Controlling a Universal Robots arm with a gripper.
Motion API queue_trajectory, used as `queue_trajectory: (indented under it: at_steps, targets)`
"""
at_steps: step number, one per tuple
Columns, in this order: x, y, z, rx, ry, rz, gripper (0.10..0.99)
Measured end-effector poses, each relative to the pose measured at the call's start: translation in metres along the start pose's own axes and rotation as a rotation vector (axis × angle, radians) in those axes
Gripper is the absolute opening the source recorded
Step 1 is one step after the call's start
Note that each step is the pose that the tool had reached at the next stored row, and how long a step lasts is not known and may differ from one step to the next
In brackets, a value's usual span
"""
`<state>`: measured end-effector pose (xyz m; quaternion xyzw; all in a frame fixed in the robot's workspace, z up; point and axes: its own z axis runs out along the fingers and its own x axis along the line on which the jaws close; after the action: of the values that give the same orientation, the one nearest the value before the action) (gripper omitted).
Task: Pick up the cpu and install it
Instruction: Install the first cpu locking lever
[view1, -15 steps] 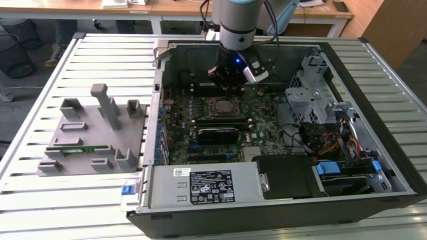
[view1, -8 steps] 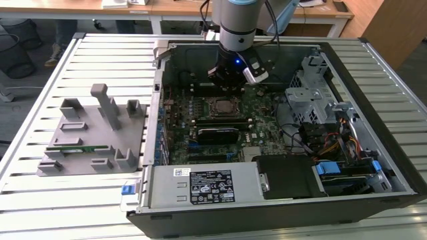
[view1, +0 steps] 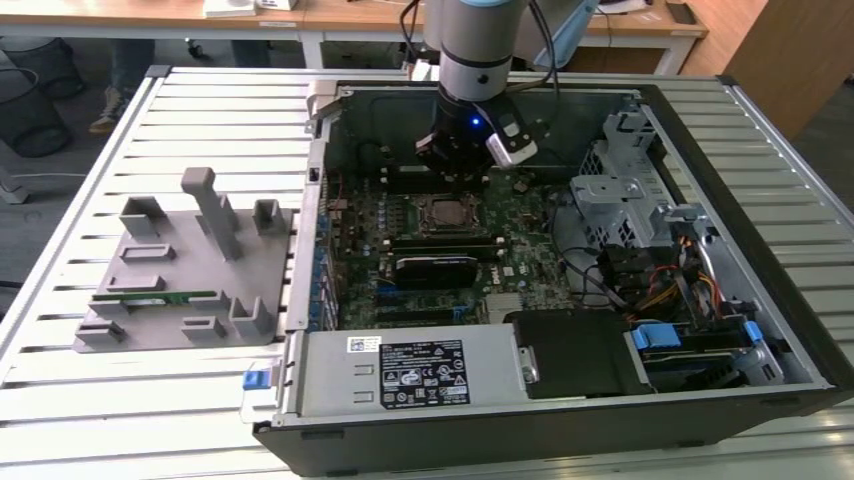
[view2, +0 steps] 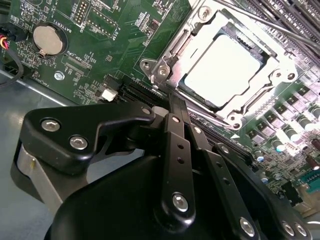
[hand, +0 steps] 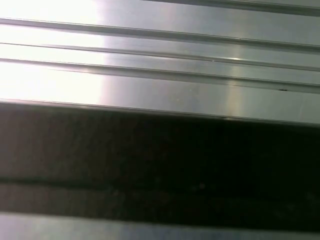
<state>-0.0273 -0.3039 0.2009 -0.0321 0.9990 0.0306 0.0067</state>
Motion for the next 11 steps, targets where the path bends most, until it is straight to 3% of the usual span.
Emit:
queue_trajectory:
  at_steps: [5, 11]
  targets:
    - [0.0, 0.0001, -0.0003, 0.003, 0.0, 0.0, 0.106]
    - [0.0, -0.0001, 0.0016, 0.03, 0.0018, 0.0, 0.106]
